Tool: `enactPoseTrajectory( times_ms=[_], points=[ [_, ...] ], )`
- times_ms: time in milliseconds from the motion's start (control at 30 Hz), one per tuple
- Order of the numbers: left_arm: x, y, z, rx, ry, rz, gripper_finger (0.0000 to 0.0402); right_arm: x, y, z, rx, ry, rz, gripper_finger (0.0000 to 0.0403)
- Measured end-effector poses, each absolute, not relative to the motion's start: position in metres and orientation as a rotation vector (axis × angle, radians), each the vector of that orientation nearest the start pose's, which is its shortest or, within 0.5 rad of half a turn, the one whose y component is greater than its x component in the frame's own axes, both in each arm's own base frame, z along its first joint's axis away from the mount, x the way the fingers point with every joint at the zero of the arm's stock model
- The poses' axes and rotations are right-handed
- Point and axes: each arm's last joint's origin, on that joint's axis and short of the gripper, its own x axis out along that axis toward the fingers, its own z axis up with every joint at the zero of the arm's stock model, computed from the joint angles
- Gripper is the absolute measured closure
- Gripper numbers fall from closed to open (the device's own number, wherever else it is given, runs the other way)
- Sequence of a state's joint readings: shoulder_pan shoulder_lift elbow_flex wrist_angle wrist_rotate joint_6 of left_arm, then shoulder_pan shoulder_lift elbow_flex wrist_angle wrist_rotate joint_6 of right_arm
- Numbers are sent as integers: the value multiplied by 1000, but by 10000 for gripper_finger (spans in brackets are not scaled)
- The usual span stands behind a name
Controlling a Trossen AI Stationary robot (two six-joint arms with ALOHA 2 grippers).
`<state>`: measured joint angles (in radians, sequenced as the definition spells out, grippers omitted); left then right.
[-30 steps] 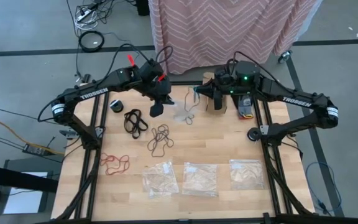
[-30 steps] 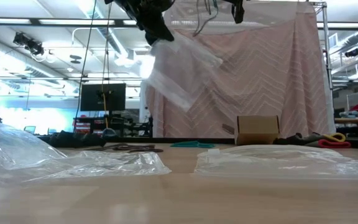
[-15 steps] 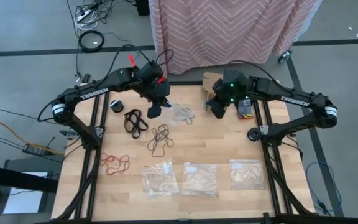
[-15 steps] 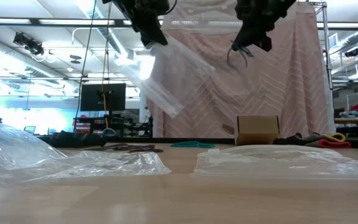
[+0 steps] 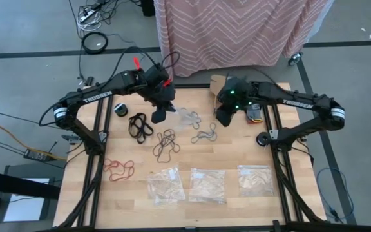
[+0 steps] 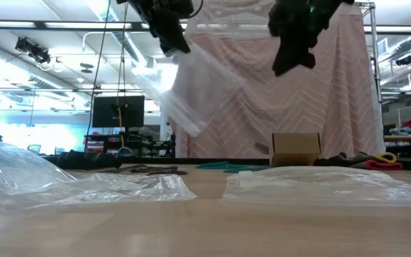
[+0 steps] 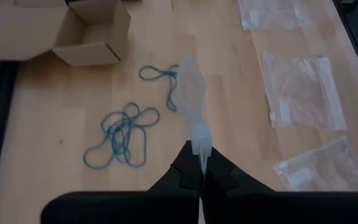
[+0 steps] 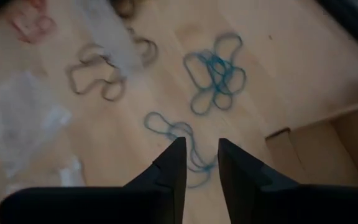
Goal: Sort rubber bands
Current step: Put the blue rubber band into the top transparent zip bag
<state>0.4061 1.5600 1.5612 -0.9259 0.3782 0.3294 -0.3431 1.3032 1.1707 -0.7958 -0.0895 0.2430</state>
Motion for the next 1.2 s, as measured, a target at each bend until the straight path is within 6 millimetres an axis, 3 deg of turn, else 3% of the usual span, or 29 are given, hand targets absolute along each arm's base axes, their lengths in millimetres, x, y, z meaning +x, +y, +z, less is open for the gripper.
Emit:
enactPoseTrajectory(
  times_ms=[233,433,533,667,867,1200],
  points=[
    [290,113,350,-45,905,-141,402,268,-85,230,522,1020,-238,332],
    [286,111,356,-39,879,-147,402,283,-89,188,556,1092,-204,331],
    [286,111,356,-39,879,-147,402,286,-93,172,563,1150,-271,332],
    [286,111,356,-38,878,-147,402,287,-108,162,608,1134,-427,332],
    [286,111,356,-38,878,-148,402,283,-130,161,710,1071,-513,330],
    [286,111,356,-35,880,-143,402,279,-122,158,730,1147,-448,314]
  ],
)
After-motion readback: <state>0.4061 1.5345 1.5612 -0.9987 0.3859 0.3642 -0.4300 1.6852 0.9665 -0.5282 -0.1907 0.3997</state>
